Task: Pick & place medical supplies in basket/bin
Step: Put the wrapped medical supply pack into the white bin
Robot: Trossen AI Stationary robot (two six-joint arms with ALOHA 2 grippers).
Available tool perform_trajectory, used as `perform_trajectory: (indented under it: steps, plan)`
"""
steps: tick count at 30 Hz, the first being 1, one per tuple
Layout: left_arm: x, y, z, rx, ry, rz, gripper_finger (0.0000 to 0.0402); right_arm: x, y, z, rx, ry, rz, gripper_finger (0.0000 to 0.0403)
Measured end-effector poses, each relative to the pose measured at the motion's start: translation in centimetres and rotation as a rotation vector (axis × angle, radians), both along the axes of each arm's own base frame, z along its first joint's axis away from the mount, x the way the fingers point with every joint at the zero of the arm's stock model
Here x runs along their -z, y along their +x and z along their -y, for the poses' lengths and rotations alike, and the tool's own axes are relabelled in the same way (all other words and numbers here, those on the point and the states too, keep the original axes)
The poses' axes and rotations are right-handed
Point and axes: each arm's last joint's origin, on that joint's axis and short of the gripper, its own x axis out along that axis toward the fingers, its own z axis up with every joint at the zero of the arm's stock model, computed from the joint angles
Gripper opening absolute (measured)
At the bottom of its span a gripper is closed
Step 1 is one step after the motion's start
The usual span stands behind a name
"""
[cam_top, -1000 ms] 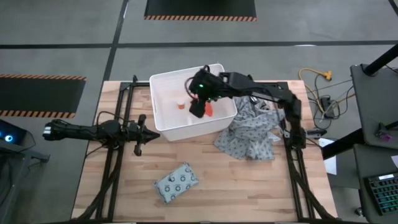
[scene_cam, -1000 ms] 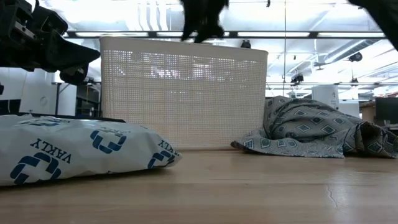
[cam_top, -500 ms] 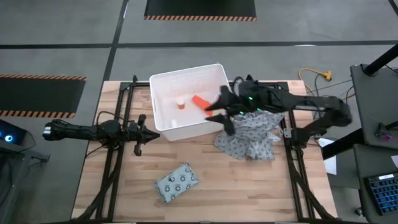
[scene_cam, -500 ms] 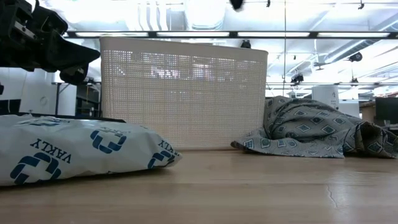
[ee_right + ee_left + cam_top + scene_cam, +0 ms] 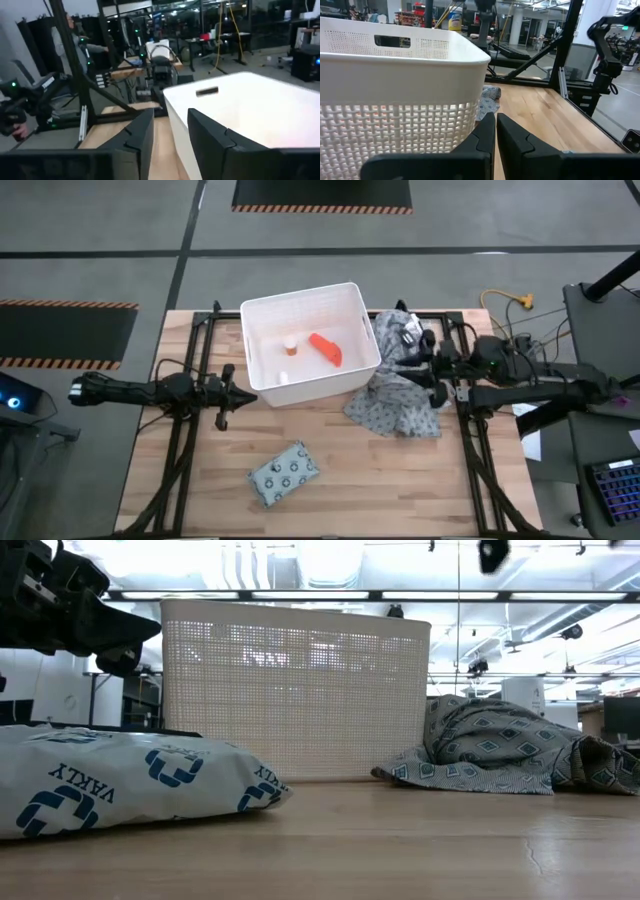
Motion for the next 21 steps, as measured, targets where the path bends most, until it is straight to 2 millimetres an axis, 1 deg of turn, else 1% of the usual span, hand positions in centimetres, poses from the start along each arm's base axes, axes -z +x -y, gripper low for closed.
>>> perform_trajectory:
  steps: [4,8,12,14,18,19,21]
  plan:
    - [0.0,0.0,0.0,0.0,0.0,0.0,0.0,3.4,-2.5,-0.1,0.037,0.009,0.021,0.0093]
    - [0.0,0.0,0.0,0.0,0.0,0.0,0.0,6.4,-4.0,-0.1,0.078,0.002,0.039,0.008]
    - [-0.1,0.0,0.0,0.0,0.0,0.002,0.0,9.0,-4.9,-0.2,0.079,0.002,0.059,0.0069]
    - [-0.1,0.0,0.0,0.0,0.0,0.002,0.0,10.2,-5.1,-0.2,0.077,0.02,0.097,0.0065]
    - [0.0,0.0,0.0,0.0,0.0,0.001,0.0,11.7,-5.4,-0.2,0.075,0.012,0.271,0.0057]
    - [0.0,0.0,0.0,0.0,0.0,0.001,0.0,12.0,-5.4,-0.2,0.075,0.008,0.293,0.0055]
    - [0.0,0.0,0.0,0.0,0.0,0.001,0.0,12.5,-5.5,-0.2,0.078,0.001,0.255,0.0051]
